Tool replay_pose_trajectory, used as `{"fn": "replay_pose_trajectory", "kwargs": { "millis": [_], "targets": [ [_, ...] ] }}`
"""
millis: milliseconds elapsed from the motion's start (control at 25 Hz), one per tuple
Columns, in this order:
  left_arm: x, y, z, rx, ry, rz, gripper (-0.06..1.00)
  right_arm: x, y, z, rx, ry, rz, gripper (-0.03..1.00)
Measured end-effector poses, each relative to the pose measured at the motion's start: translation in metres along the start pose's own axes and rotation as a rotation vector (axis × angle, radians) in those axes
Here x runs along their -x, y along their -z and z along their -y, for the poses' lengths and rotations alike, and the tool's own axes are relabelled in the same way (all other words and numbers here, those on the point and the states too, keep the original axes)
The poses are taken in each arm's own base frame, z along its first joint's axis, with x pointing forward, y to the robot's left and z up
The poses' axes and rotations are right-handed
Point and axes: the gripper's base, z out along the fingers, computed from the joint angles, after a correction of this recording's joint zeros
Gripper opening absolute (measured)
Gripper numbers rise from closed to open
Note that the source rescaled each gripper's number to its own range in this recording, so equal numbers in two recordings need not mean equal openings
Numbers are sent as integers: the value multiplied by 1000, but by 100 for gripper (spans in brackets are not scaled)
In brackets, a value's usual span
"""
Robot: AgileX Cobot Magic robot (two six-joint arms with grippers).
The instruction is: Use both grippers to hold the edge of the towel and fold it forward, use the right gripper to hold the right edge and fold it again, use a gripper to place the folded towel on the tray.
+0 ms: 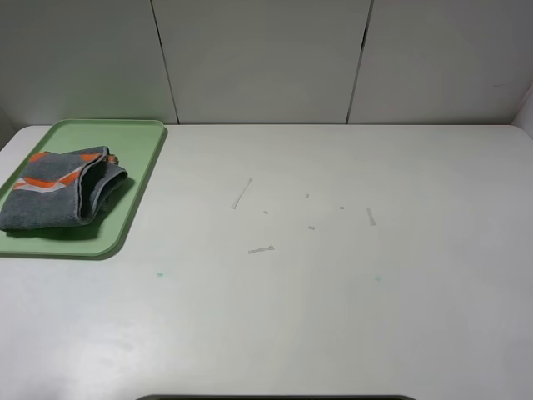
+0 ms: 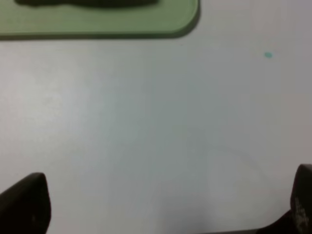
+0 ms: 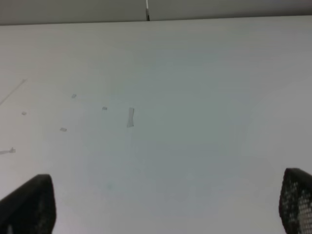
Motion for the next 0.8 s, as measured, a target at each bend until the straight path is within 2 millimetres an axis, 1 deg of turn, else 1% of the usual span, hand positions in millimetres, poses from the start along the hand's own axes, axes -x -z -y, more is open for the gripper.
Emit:
{"fn": "replay_pose_trajectory", "kwargs": {
  "millis": [120, 240, 560, 800],
  "targets": [
    [-8, 6, 0, -1, -22, 46, 100, 0, 0, 0, 0, 0, 0, 100],
    [-23, 13, -1, -4, -82, 108, 100, 0, 0, 0, 0, 0, 0, 100],
    [-60, 38, 6, -68, -188, 404, 100, 0, 0, 0, 0, 0, 0, 100],
    [-65, 39, 12, -122, -272, 416, 100, 0, 0, 0, 0, 0, 0, 100]
  ]
}}
